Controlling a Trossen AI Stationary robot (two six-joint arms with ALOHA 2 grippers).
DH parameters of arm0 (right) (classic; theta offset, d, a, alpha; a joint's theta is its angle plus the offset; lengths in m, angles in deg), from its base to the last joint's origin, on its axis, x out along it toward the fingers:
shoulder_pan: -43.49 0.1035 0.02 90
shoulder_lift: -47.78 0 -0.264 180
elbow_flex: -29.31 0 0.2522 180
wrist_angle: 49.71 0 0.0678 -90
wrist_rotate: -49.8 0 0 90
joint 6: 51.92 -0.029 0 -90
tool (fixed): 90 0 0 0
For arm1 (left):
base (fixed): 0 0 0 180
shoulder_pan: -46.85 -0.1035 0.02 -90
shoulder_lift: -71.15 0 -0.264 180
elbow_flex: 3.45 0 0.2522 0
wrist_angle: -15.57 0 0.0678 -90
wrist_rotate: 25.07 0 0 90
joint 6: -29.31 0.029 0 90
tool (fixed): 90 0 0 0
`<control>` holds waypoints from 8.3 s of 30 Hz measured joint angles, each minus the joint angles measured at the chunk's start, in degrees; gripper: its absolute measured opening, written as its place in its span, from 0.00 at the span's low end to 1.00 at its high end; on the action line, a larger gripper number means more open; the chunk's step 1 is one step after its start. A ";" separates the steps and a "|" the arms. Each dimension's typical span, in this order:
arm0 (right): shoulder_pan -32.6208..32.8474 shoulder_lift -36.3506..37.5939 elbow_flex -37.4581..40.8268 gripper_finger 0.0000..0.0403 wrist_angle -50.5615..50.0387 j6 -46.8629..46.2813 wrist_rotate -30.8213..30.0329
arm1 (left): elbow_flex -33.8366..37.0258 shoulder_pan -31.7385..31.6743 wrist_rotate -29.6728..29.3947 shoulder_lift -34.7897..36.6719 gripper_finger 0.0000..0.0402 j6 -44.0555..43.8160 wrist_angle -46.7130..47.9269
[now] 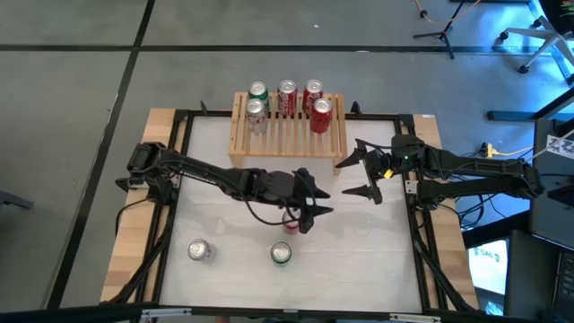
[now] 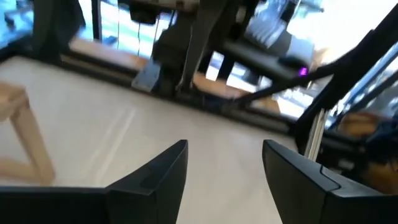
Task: Place canned beverage on shelf
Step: Put the red/black soda can on the shelf aligned with the red/white soda can
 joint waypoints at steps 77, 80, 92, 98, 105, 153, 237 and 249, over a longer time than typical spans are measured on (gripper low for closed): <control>0.01 0.00 0.00 0.94 -0.36 0.00 0.00 | 0.01 0.02 -1.67 0.08 0.94 -0.11 10.41; 0.02 0.00 -0.01 0.94 -0.35 0.00 0.00 | 0.01 0.26 -1.68 0.08 0.96 -0.07 10.47; 0.02 0.00 0.00 0.94 -0.35 0.00 0.00 | -4.19 0.15 -0.78 0.15 0.96 -4.54 13.27; 0.00 0.00 -0.01 0.94 -0.35 -0.01 0.00 | -11.94 -0.30 -3.14 0.22 0.96 -12.08 30.21; 0.00 0.00 0.00 0.94 -0.35 -0.02 -0.02 | -13.52 1.17 -3.75 0.22 0.96 -25.25 43.12; 0.02 -0.02 -0.01 0.94 -1.40 -0.02 -0.02 | -12.84 8.63 -15.86 -8.09 0.96 -33.09 47.61; 0.01 -0.02 0.00 0.94 -1.64 0.00 0.00 | -12.88 7.28 -11.10 -13.01 0.88 -12.55 50.49; 0.00 -0.02 0.00 0.94 -1.64 0.00 -0.01 | -12.88 7.28 -11.24 -13.01 0.73 -12.50 50.47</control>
